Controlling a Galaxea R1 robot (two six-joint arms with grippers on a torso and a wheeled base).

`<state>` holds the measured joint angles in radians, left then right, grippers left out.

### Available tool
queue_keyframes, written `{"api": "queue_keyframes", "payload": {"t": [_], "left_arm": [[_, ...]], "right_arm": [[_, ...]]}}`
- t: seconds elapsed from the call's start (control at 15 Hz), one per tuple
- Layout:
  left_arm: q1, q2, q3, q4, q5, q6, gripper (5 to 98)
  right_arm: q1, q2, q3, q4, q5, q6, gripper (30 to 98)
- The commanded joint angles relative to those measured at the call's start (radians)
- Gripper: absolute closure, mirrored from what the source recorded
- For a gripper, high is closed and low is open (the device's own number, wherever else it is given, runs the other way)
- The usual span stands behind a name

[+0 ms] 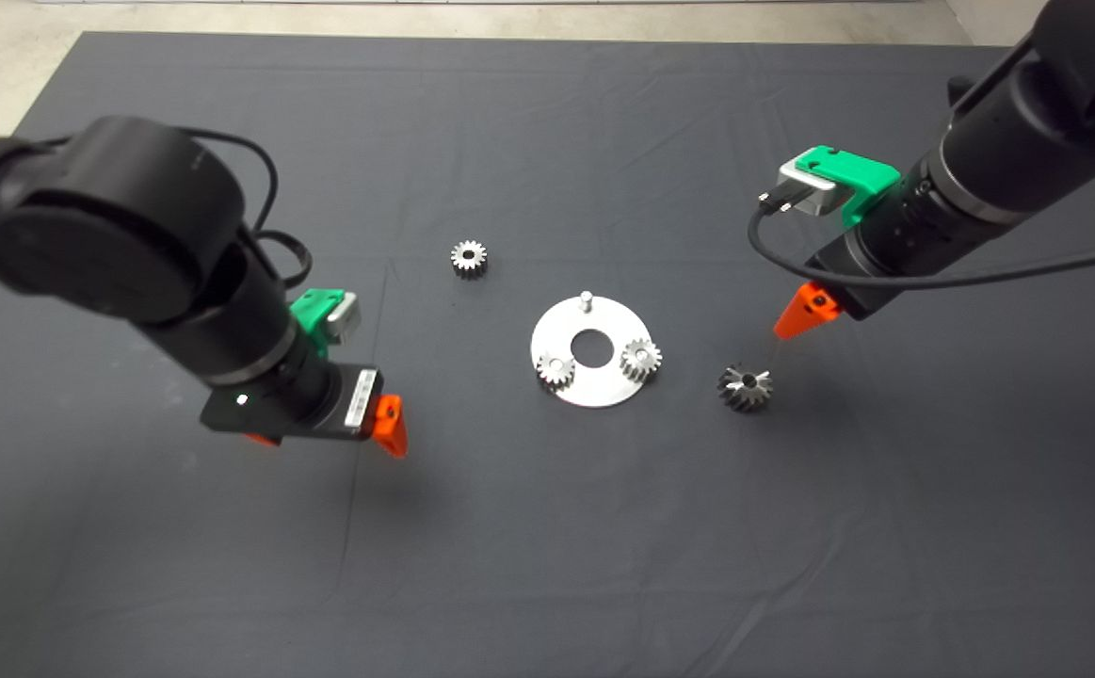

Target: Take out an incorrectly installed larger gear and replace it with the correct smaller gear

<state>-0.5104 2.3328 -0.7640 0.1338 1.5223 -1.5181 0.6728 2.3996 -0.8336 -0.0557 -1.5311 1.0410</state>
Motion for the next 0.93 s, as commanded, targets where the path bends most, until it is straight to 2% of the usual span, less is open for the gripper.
{"api": "queue_keyframes", "payload": {"t": [0.0,0.07,0.2,0.33,0.47,0.53,0.6,0.87], "left_arm": [[-0.019,0.061,-0.050,0.081,0.013,0.003,5.8],[-0.017,0.091,-0.083,0.108,0.012,0.004,5.8],[-0.013,0.136,-0.122,0.143,0.013,0.012,5.8],[-0.013,0.138,-0.112,0.181,0.011,0.006,5.8],[-0.011,0.138,-0.133,0.206,0.010,0.006,5.8],[-0.010,0.140,-0.168,0.221,0.009,0.010,5.8],[-0.010,0.149,-0.190,0.225,0.002,0.013,5.8],[-0.007,0.181,-0.310,0.227,-0.042,0.089,5.8]], "right_arm": [[0.103,0.066,0.027,0.157,-0.106,0.078,40.7],[0.131,0.066,0.030,0.172,-0.103,0.085,40.7],[0.135,0.055,0.022,0.197,-0.104,0.083,36.9],[0.160,0.047,0.048,0.260,-0.098,0.089,36.2],[0.174,0.013,0.068,0.264,-0.095,0.090,36.2],[0.175,0.001,0.068,0.265,-0.093,0.087,36.2],[0.181,-0.001,0.071,0.270,-0.084,0.087,36.2],[0.228,0.000,0.099,0.299,-0.061,0.087,36.2]]}}
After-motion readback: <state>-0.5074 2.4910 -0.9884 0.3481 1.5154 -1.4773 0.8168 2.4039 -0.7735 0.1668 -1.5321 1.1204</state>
